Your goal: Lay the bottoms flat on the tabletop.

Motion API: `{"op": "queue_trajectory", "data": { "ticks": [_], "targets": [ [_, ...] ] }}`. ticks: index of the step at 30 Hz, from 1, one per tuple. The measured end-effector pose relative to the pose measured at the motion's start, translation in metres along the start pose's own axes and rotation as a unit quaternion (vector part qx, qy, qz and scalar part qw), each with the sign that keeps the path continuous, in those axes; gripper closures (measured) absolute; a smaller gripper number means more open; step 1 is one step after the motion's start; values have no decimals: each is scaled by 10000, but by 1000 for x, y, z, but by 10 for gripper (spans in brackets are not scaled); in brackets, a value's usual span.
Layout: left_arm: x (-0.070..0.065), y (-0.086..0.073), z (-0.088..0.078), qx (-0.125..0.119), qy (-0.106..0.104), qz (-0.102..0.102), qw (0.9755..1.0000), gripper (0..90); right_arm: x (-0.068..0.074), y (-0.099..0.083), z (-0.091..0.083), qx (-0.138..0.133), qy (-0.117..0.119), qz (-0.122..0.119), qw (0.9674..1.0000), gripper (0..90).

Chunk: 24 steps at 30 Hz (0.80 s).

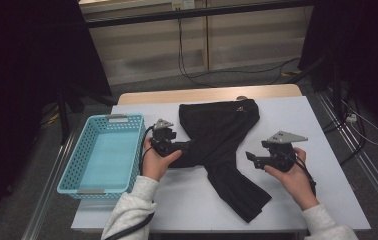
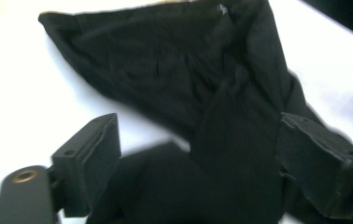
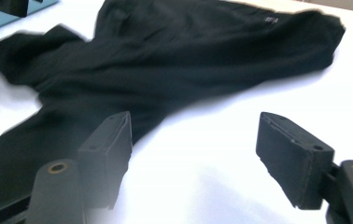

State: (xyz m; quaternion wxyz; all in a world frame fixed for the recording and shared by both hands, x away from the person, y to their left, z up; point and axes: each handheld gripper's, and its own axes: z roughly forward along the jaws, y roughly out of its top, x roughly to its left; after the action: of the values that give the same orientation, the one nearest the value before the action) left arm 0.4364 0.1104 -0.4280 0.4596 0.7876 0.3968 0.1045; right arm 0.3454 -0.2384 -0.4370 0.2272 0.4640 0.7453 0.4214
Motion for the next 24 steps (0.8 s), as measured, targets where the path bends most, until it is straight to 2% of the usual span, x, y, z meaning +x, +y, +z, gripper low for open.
{"op": "queue_trajectory", "data": {
  "ticks": [1,3,4,6,9,14,16,20,22,24],
  "targets": [
    [-1,-3,-2,-7,-42,14,10000,136,6,-9,-5,-65,53,-9,10000,256],
    [-4,-8,-7,-40,-65,36,10000,134,9,-11,-5,-34,58,-38,10000,253],
    [-5,-12,-11,-26,-23,88,10000,122,13,-14,-5,122,25,-178,9998,245],
    [-5,-14,-13,-39,-13,91,9999,116,14,-15,-5,116,53,-133,9998,245],
    [-5,-17,-17,22,-7,227,9997,110,19,-16,-6,185,80,-154,9997,250],
    [-3,-16,-20,-49,-18,165,9998,106,26,-16,-4,238,115,-208,9994,258],
    [-3,-16,-21,-56,30,258,9996,104,30,-16,-2,256,148,-258,9992,252],
    [-2,-15,-23,-81,63,241,9997,112,32,-17,-2,264,172,-284,9991,237],
    [-3,-16,-22,-89,74,196,9997,153,32,-20,-6,263,141,-252,9992,226],
    [-5,-20,-19,38,43,234,9997,174,32,-21,-8,267,130,-251,9992,226]
  ]
}}
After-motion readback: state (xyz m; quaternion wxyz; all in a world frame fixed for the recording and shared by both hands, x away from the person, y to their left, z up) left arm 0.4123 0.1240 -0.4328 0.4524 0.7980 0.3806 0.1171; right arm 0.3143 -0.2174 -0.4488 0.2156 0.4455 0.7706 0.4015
